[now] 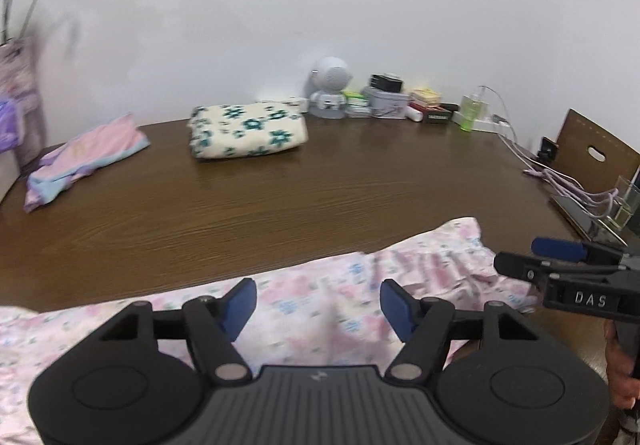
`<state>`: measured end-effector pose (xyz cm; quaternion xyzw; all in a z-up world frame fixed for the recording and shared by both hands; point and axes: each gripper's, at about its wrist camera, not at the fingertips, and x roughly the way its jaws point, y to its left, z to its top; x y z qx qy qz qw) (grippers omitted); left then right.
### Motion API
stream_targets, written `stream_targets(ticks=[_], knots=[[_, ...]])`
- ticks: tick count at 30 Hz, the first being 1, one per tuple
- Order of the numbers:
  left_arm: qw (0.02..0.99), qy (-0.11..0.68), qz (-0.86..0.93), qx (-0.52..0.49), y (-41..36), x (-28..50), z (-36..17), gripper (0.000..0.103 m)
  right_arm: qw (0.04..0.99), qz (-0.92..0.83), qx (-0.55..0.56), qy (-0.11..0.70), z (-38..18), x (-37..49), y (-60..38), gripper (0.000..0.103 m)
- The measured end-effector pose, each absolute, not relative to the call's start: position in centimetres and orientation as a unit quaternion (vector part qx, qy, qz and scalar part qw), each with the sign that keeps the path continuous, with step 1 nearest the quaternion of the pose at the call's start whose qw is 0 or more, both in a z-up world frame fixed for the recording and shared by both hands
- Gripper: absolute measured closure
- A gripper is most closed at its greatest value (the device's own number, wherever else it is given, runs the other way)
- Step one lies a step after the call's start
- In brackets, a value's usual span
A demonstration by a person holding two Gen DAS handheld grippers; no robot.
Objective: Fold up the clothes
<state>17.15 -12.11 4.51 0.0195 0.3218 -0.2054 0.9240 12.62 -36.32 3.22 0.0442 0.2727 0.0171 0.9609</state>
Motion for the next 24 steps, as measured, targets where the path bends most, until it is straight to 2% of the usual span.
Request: stream_targets(ticks=[1,8,12,19,24], knots=[[0.923,0.323,-0.209,0.021,-12.8,17.3,4.4,0.046,0.959,0.014,0.053,0.277,3.0,12.4,-36.9,0.034],[0.91,0.339,-0.237,0.03,-17.1,17.9,3.1,0.06,0.948,0.013,0.108,0.298,1.5,11.7,-39.2,0.041],[0.906,0.345,-0.244,0.025,-18.5,18.2,2.8,0.063,0.943,0.019,0.141,0.302,1.4,11.1,-39.5,0.045],[0.906,0.348,-0.241,0.024,-19.6,18.6,2.5,0.064,0.93,0.03,0.197,0.308,1.1,9.9,-40.0,0.048],[0.905,0.35,-0.239,0.022,-20.2,18.8,2.2,0.073,0.924,0.034,0.221,0.309,0.9,9.3,-40.1,0.049]])
